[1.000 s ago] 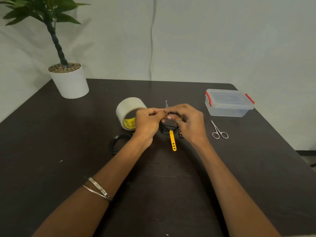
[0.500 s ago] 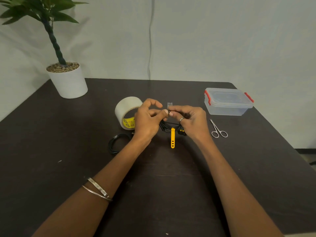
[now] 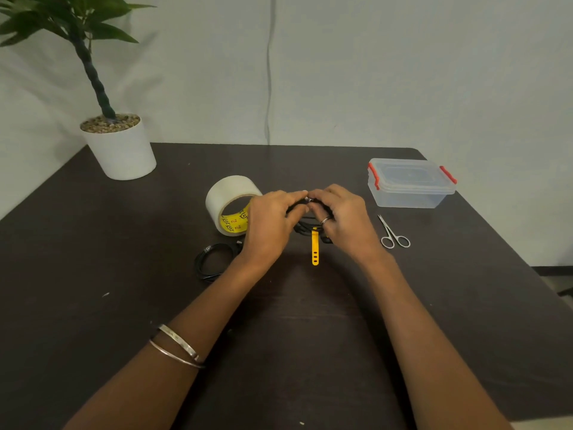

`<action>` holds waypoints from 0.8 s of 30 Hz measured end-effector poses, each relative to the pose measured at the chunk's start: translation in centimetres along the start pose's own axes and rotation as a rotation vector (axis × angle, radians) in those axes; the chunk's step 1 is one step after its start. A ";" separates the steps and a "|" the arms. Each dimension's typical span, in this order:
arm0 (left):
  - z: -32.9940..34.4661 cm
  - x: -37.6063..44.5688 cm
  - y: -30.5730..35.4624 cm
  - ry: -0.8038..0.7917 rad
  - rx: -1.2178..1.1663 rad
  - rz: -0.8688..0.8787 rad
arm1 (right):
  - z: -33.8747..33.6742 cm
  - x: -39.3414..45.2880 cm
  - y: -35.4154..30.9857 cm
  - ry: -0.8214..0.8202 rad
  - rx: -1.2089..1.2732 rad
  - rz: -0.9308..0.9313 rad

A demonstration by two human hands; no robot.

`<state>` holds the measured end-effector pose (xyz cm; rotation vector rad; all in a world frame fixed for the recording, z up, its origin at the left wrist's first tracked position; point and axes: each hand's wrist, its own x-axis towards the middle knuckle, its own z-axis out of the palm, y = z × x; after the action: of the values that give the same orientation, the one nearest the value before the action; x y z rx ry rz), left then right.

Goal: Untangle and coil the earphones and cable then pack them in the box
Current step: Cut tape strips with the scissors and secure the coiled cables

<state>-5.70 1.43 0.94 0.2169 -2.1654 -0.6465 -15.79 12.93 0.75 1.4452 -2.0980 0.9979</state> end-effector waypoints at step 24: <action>0.0 0.3 0.0 -0.118 0.362 0.236 | -0.1 0.3 -0.7 -0.194 -0.399 -0.044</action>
<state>-5.88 1.35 1.14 0.1129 -2.3650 -0.1337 -15.27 12.71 1.27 1.4144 -2.2268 0.3998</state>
